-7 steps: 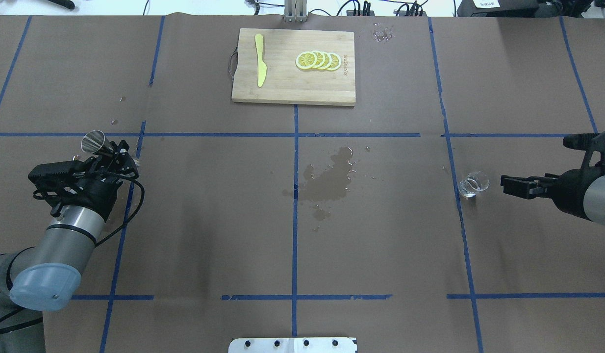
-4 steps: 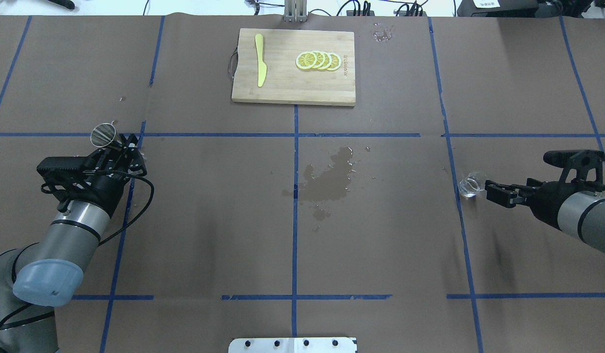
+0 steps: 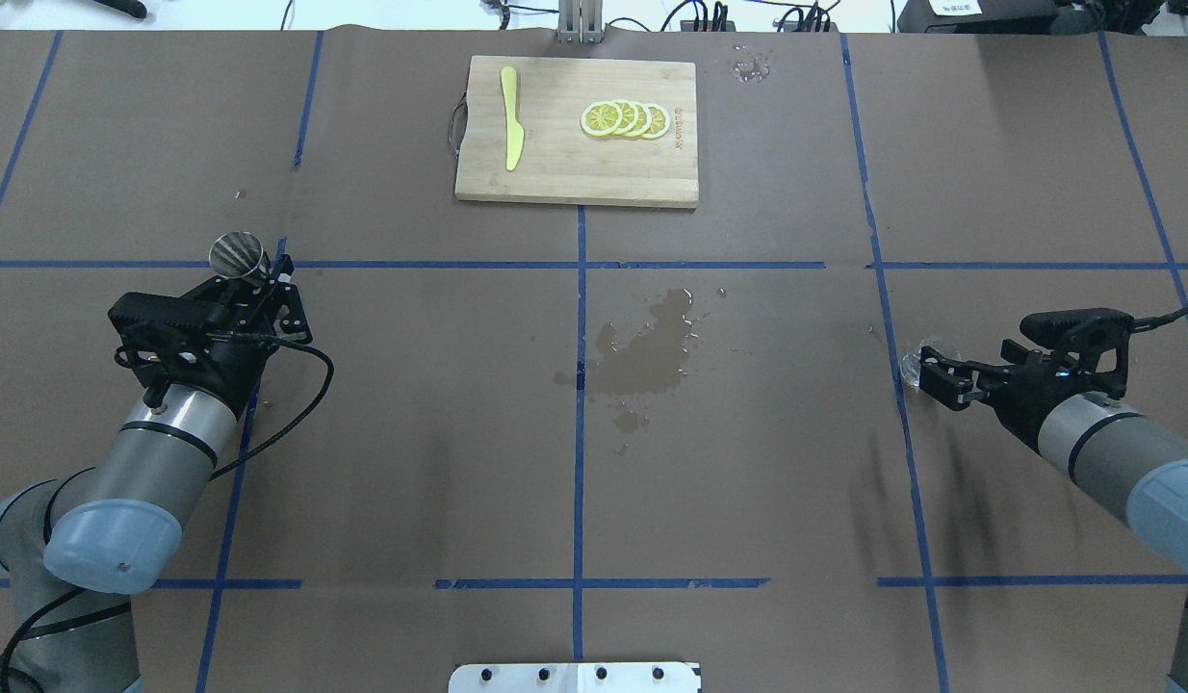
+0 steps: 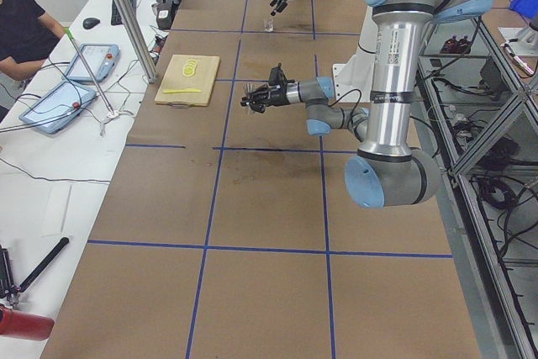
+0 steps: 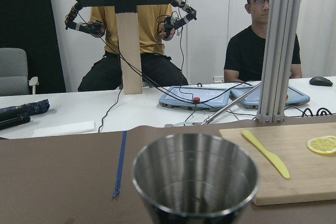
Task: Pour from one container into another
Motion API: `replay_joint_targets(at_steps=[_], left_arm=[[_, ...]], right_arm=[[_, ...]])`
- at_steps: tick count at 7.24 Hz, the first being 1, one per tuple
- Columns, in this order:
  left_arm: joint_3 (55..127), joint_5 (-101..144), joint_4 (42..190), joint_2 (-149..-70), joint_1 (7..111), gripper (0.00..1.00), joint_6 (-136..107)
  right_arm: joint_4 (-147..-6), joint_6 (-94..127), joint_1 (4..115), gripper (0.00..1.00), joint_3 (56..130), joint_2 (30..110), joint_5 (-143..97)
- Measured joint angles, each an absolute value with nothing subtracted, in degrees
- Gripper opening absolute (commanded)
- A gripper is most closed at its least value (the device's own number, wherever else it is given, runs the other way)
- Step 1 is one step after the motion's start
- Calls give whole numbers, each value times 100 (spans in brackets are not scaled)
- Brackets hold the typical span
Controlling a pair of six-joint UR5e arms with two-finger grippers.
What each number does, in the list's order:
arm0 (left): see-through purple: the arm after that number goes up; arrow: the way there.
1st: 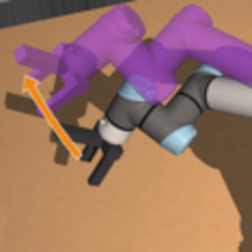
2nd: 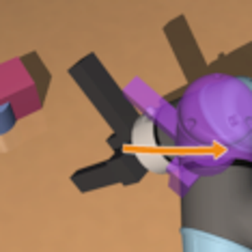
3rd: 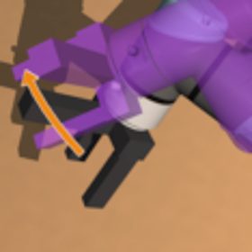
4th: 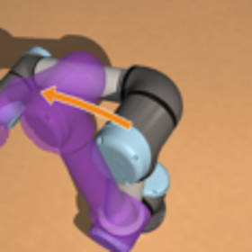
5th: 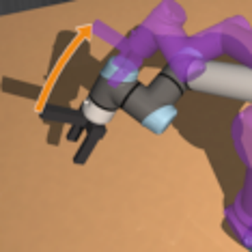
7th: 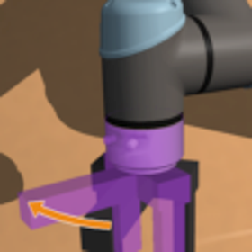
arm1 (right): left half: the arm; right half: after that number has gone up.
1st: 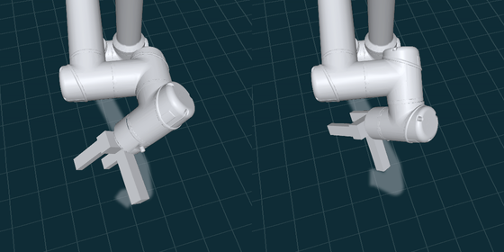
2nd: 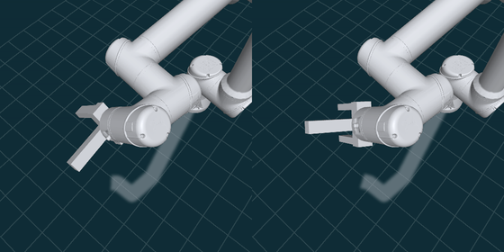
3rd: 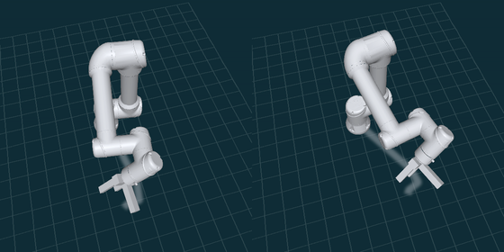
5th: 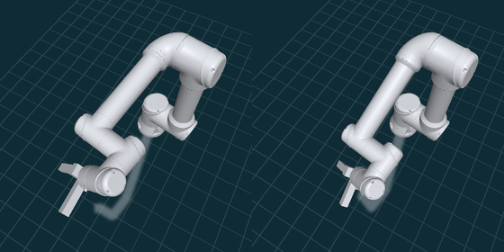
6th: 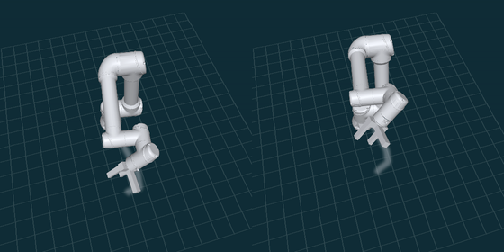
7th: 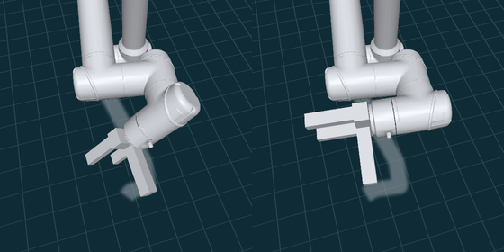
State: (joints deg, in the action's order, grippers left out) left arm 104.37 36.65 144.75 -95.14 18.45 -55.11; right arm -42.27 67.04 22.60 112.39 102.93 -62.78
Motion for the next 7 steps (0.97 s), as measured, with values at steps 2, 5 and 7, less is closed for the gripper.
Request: replay_joint_targets(at_steps=[2,5,7], left_arm=[[10407,3675,14470,-9609,1839,0,-5372],[10322,3674,14467,-9662,1837,0,-5345],[10312,3674,14467,-9667,1839,0,-5344]], right_arm=[[-3968,6720,1964,100,10694,10004,-5578],[-3326,6691,1834,99,9993,9721,-5148],[-3261,6696,1829,99,9836,9699,-5030]])
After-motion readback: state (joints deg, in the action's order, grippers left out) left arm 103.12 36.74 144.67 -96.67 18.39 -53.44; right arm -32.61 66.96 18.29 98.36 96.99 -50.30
